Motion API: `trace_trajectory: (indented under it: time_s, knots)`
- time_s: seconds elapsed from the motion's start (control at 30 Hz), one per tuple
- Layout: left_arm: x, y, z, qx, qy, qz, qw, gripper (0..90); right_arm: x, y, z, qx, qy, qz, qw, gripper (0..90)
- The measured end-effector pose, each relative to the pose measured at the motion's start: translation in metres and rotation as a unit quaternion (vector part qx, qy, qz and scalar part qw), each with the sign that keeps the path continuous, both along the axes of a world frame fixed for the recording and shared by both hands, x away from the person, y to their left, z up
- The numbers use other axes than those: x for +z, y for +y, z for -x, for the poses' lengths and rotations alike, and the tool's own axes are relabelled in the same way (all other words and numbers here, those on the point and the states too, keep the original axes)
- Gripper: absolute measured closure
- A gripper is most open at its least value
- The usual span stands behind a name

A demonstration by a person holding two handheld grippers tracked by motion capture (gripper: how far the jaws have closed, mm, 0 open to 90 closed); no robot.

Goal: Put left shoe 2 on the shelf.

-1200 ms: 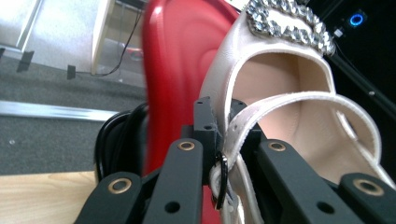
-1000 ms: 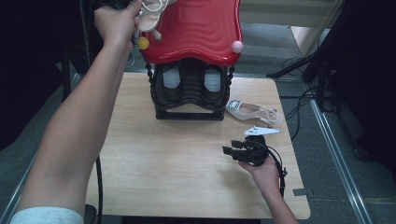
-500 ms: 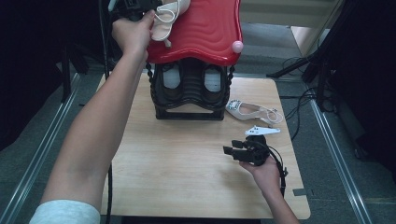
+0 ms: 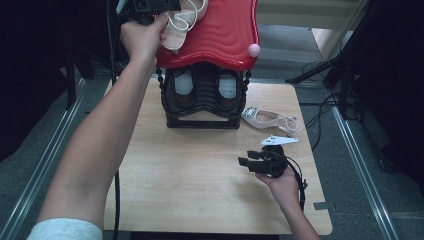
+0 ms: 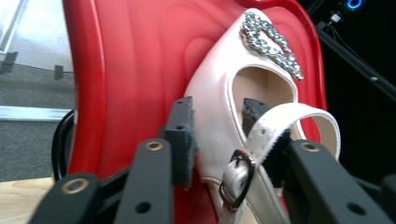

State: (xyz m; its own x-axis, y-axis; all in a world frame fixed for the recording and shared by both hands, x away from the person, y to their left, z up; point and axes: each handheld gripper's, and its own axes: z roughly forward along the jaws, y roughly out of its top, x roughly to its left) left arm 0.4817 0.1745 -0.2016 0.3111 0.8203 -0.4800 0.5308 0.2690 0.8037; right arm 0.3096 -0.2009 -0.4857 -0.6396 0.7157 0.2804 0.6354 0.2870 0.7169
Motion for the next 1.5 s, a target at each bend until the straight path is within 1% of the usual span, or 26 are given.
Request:
trace_trajectory:
  time_s: [0.07, 0.13, 0.17, 0.23, 0.3, 0.37, 0.5, 0.6, 0.67, 0.73, 0.77, 0.83, 0.93, 1.0, 1.07, 1.13, 1.17, 1.23, 1.27, 1.3, 1.5]
  knots:
    - [0.001, -0.001, 0.001, -0.006, -0.003, -0.005, 1.0, 60.6, 0.0, 0.0, 0.0, 0.001, 0.001, 0.001, 1.0, 49.8]
    - [0.002, -0.001, 0.001, -0.01, 0.002, -0.006, 0.9999, 58.1, -0.001, 0.0, -0.001, 0.002, -0.002, 0.003, 1.0, 49.8]
    - [0.003, 0.0, 0.001, -0.013, 0.002, -0.002, 0.9999, 56.8, -0.001, 0.0, 0.0, 0.001, 0.0, 0.003, 1.0, 49.8]
    - [0.006, 0.001, 0.004, -0.014, -0.002, -0.002, 0.9999, 56.3, -0.001, 0.0, 0.0, 0.001, 0.0, 0.003, 1.0, 49.7]
    - [0.009, 0.001, 0.005, -0.022, 0.001, -0.005, 0.9997, 55.6, -0.001, 0.0, 0.0, 0.001, 0.001, 0.003, 1.0, 49.7]
    - [0.012, 0.0, 0.007, -0.021, -0.003, -0.009, 0.9997, 55.0, -0.001, 0.0, 0.0, 0.002, 0.002, 0.004, 1.0, 49.7]
    - [0.016, 0.001, 0.011, -0.033, -0.003, -0.008, 0.9994, 52.6, -0.001, 0.0, 0.0, 0.001, 0.001, 0.003, 1.0, 49.7]
    - [0.018, 0.003, 0.014, -0.04, -0.004, 0.0, 0.9992, 49.5, -0.001, 0.0, 0.0, 0.001, 0.001, 0.004, 1.0, 49.7]
    - [0.02, 0.005, 0.016, -0.049, -0.006, 0.0, 0.9988, 48.1, -0.001, 0.0, -0.001, 0.001, 0.0, 0.004, 1.0, 49.7]
    - [0.022, 0.007, 0.018, -0.055, -0.008, 0.012, 0.9984, 45.8, -0.001, 0.0, -0.001, 0.002, 0.0, 0.004, 1.0, 49.7]
    - [0.023, 0.009, 0.019, -0.054, -0.013, 0.013, 0.9984, 45.9, -0.001, 0.0, -0.001, 0.002, 0.0, 0.004, 1.0, 49.7]
    - [0.026, 0.013, 0.022, -0.054, -0.015, 0.019, 0.9982, 45.6, -0.001, 0.001, -0.001, 0.002, 0.001, 0.005, 1.0, 49.7]
    - [0.027, 0.017, 0.024, -0.052, -0.016, 0.008, 0.9985, 45.8, -0.001, 0.002, -0.001, 0.003, 0.002, 0.006, 1.0, 49.7]
    - [0.026, 0.021, 0.025, -0.054, -0.014, 0.006, 0.9984, 46.0, -0.002, 0.002, -0.001, 0.003, 0.001, 0.006, 1.0, 49.7]
    - [0.024, 0.025, 0.027, -0.052, -0.013, 0.004, 0.9986, 46.1, -0.002, 0.002, -0.001, 0.003, 0.0, 0.006, 1.0, 49.7]
    - [0.022, 0.029, 0.029, -0.045, -0.015, -0.007, 0.9988, 46.1, -0.001, 0.002, -0.001, 0.002, 0.002, 0.005, 1.0, 49.7]
    - [0.02, 0.031, 0.029, -0.043, -0.013, -0.01, 0.9989, 46.4, -0.001, 0.001, -0.001, 0.001, 0.001, 0.005, 1.0, 49.7]
    - [0.016, 0.038, 0.028, -0.043, -0.004, -0.004, 0.999, 46.2, -0.001, 0.001, -0.001, 0.001, 0.0, 0.004, 1.0, 49.7]
    - [0.015, 0.04, 0.028, -0.041, -0.004, -0.006, 0.9991, 46.3, -0.001, 0.001, -0.001, 0.0, 0.0, 0.004, 1.0, 49.7]
    - [0.013, 0.042, 0.029, -0.039, -0.004, -0.003, 0.9992, 46.3, -0.001, 0.001, -0.001, -0.001, 0.0, 0.005, 1.0, 49.7]
    - [0.009, 0.06, 0.033, -0.031, -0.003, -0.002, 0.9995, 46.3, -0.001, 0.0, -0.002, -0.001, 0.0, 0.005, 1.0, 49.7]
